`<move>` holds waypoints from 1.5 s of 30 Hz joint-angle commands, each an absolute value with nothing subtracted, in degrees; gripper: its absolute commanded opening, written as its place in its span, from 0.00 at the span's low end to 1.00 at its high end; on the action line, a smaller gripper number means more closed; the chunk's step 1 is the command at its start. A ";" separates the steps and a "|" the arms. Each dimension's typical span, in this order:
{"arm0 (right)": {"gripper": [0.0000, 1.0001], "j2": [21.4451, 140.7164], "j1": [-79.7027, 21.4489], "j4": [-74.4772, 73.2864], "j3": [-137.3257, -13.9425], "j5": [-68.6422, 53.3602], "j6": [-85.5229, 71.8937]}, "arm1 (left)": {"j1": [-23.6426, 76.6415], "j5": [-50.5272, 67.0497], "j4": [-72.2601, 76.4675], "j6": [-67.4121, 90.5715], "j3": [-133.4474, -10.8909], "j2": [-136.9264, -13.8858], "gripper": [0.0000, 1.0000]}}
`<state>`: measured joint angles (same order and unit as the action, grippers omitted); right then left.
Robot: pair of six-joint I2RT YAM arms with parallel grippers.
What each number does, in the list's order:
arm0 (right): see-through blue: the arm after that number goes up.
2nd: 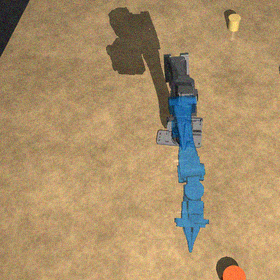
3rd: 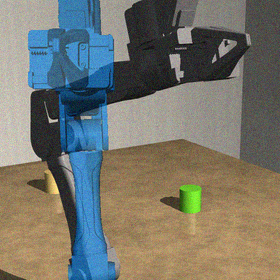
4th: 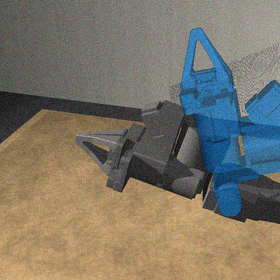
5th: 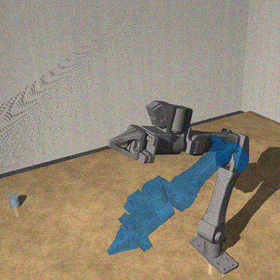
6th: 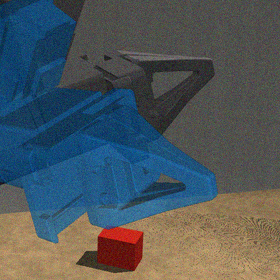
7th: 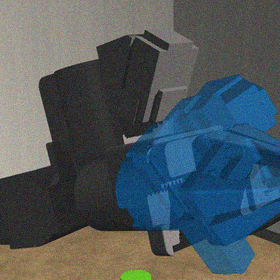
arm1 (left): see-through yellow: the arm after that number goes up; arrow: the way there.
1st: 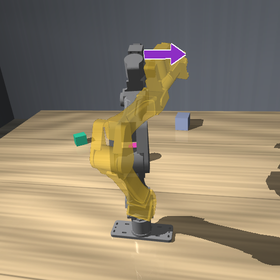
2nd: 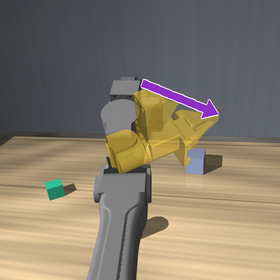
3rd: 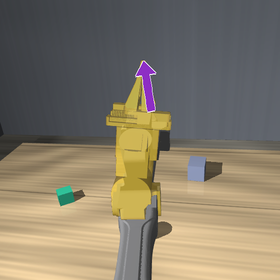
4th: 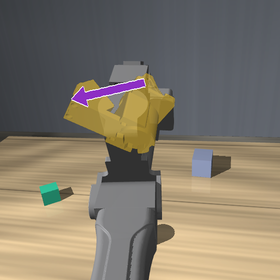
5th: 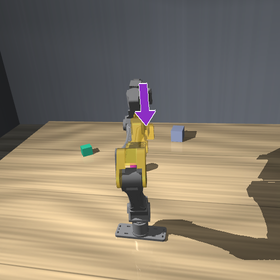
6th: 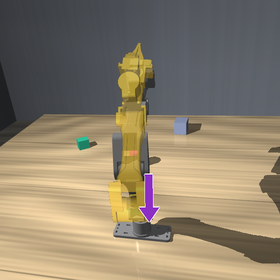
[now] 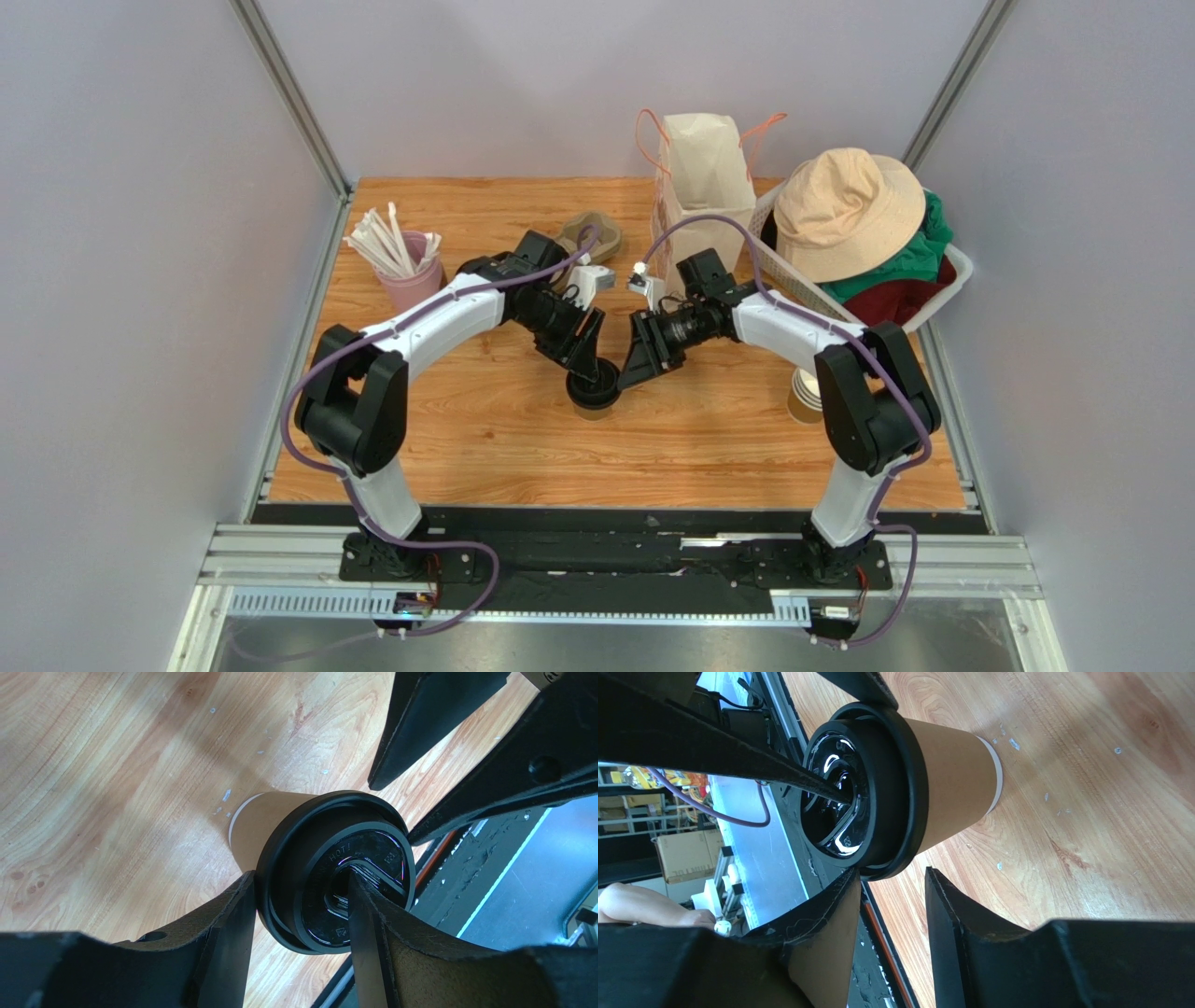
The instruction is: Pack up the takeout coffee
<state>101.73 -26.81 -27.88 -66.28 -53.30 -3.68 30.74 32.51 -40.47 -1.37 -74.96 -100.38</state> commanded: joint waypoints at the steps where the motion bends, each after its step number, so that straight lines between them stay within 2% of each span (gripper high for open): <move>1: 0.41 102.57 -26.72 -23.29 -67.41 -55.02 -6.33 | 31.46 18.19 -41.92 -6.41 -72.59 -105.03 0.56; 11: 0.39 102.66 -26.72 -20.66 -67.06 -55.55 -8.08 | 31.38 20.48 -44.91 -8.61 -74.71 -106.79 0.54; 18: 0.33 103.80 -26.81 -16.18 -65.92 -54.49 -11.69 | 31.29 22.15 -45.44 -10.19 -75.06 -107.05 0.55; 34: 0.32 101.52 -26.37 -12.66 -61.88 -54.49 -13.80 | 28.83 23.21 -44.21 -10.81 -73.65 -106.53 0.52; 45: 0.33 90.53 -26.98 -15.38 -58.45 -48.96 -6.42 | 28.83 23.11 -43.33 -10.28 -72.51 -105.91 0.52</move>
<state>95.33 -26.26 -14.90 -58.43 -52.34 -10.87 28.75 35.83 -42.35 -4.56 -76.07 -102.32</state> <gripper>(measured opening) 0.328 0.533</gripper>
